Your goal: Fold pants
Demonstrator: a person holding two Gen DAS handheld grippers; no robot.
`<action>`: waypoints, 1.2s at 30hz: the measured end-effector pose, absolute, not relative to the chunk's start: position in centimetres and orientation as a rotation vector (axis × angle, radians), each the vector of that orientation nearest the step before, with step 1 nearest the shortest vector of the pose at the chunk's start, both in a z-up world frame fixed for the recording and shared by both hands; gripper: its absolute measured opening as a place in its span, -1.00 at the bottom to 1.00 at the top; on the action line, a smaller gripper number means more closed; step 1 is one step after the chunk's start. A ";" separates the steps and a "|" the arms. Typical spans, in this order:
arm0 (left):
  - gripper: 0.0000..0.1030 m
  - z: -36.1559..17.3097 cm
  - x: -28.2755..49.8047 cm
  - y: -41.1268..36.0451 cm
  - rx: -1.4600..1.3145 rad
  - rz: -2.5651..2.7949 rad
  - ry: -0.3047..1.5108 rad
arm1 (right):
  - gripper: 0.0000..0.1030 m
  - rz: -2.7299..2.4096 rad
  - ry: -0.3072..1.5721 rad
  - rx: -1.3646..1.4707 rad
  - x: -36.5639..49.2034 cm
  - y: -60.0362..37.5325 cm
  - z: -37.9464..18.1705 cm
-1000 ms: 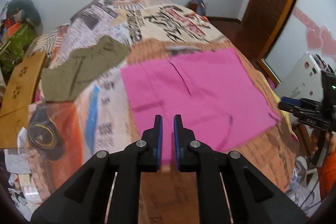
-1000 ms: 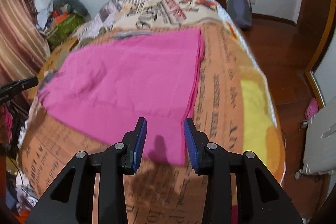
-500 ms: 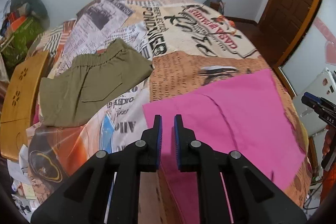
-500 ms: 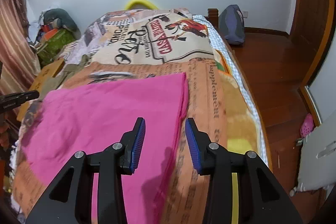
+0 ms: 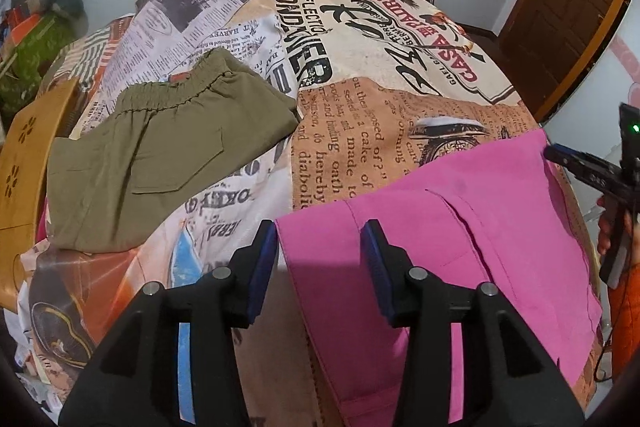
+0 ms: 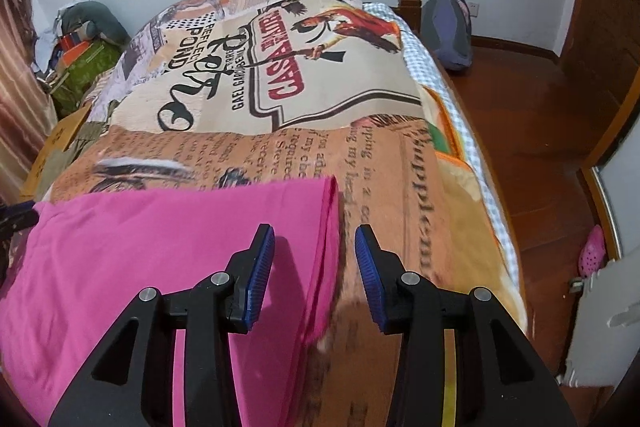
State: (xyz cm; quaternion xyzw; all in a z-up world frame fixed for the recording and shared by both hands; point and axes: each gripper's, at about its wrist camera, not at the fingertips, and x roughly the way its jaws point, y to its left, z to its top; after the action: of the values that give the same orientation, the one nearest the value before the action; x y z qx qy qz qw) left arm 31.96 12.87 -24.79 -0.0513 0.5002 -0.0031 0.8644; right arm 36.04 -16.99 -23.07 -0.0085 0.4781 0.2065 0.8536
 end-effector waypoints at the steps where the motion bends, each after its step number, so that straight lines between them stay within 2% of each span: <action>1: -0.17 -24.8 32.0 12.8 -0.109 -0.005 1.045 | -0.26 0.441 1.007 -0.015 36.2 -16.8 -23.4; 3: -0.39 -24.7 31.7 12.7 -0.104 0.005 1.030 | -0.42 0.456 1.001 -0.013 36.4 -16.4 -23.7; 4: -0.58 -24.6 31.7 12.6 -0.097 0.010 1.028 | -0.68 0.463 0.998 -0.029 36.3 -16.1 -23.8; 5: -0.74 -24.6 31.6 12.5 -0.092 0.010 1.027 | -0.84 0.462 0.990 -0.051 36.3 -15.7 -23.8; 9: -0.95 -24.2 31.4 12.3 -0.100 -0.007 1.015 | -0.89 0.441 0.941 -0.139 36.1 -14.7 -23.7; 23: -0.95 -24.3 30.5 14.6 -0.151 0.034 1.003 | -0.94 0.389 0.927 -0.184 37.0 -14.9 -23.7; 32: -0.93 -24.4 30.3 13.6 -0.046 0.075 1.037 | -0.93 0.369 0.957 -0.206 37.1 -14.8 -23.1; 33: -0.91 -24.1 30.2 13.6 -0.050 0.073 1.034 | -0.92 0.371 0.963 -0.196 37.0 -14.9 -22.7; 34: -0.89 -23.6 30.2 13.6 -0.056 0.070 1.027 | -0.80 0.374 0.968 -0.188 36.8 -15.0 -22.2; 35: -0.85 -22.8 30.1 13.6 -0.061 0.070 1.011 | -0.56 0.379 0.964 -0.182 36.6 -15.0 -21.7; 36: -0.82 -22.3 30.0 13.6 -0.064 0.070 0.999 | -0.45 0.388 0.949 -0.174 36.1 -14.9 -21.1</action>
State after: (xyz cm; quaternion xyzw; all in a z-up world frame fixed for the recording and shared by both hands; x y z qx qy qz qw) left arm 30.03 13.58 -22.31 -0.0305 0.4789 0.0337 0.8767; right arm 36.14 -14.89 -21.07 -0.0833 0.4533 0.1854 0.8678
